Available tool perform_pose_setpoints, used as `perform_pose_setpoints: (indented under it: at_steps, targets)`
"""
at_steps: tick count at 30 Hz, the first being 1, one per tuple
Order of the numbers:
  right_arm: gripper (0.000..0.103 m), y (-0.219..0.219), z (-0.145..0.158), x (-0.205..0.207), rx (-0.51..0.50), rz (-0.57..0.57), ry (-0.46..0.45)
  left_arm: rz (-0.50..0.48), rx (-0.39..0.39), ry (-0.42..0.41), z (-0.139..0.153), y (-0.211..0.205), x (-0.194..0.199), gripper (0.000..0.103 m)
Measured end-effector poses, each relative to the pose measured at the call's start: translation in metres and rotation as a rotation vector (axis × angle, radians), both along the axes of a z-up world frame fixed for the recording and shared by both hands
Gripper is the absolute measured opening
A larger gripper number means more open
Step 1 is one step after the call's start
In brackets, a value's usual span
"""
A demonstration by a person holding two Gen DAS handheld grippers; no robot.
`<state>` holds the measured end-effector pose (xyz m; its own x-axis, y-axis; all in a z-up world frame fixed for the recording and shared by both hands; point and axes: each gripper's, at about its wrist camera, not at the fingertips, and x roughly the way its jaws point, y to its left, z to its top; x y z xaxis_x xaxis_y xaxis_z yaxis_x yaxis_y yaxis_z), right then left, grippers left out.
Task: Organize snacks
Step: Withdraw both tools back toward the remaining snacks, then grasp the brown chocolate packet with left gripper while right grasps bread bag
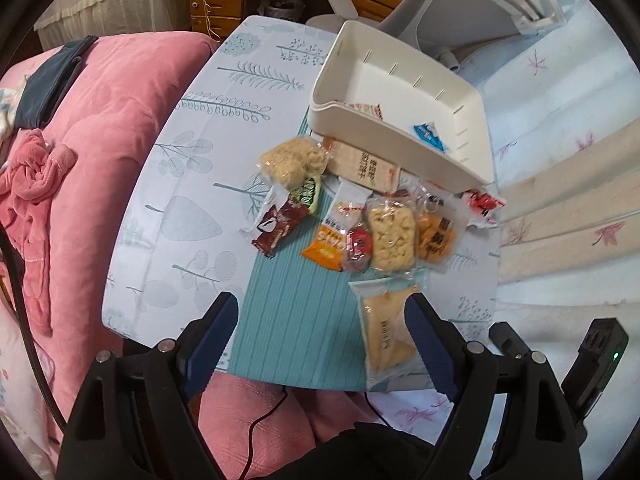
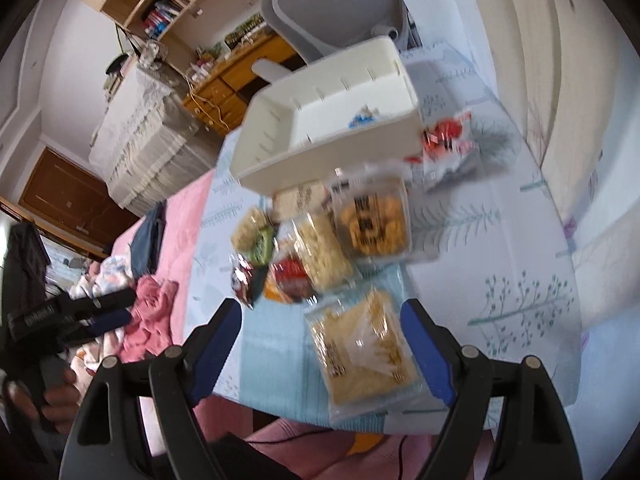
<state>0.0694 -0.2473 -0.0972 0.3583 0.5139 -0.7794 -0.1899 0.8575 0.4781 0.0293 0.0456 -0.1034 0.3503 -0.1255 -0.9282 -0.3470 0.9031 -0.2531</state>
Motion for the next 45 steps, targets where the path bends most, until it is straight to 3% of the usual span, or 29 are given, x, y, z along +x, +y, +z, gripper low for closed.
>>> perform_pose_setpoints:
  at_steps: [10,20,29,37,40,45]
  targets:
    - [0.082,0.026,-0.04,-0.03,-0.078,0.017,0.013,-0.114,0.092,0.099,-0.033,0.026,0.029,0.084]
    - [0.082,0.057,-0.067,-0.05,-0.23,-0.108,0.025,-0.343,0.145,0.176,-0.087,0.028,0.074,0.084]
    - [0.082,0.095,-0.091,-0.058,-0.452,-0.195,0.026,-0.489,0.224,0.2,-0.134,0.023,0.105,0.084]
    - [0.082,0.128,-0.119,-0.055,-0.719,-0.175,0.013,-0.522,0.23,0.212,-0.165,0.031,0.126,0.084]
    - [0.082,0.131,-0.126,-0.051,-0.754,-0.189,0.026,-0.533,0.227,0.224,-0.174,0.034,0.131,0.084]
    - [0.082,0.141,-0.137,-0.044,-0.877,-0.165,0.005,-0.552,0.219,0.225,-0.183,0.035,0.138,0.071]
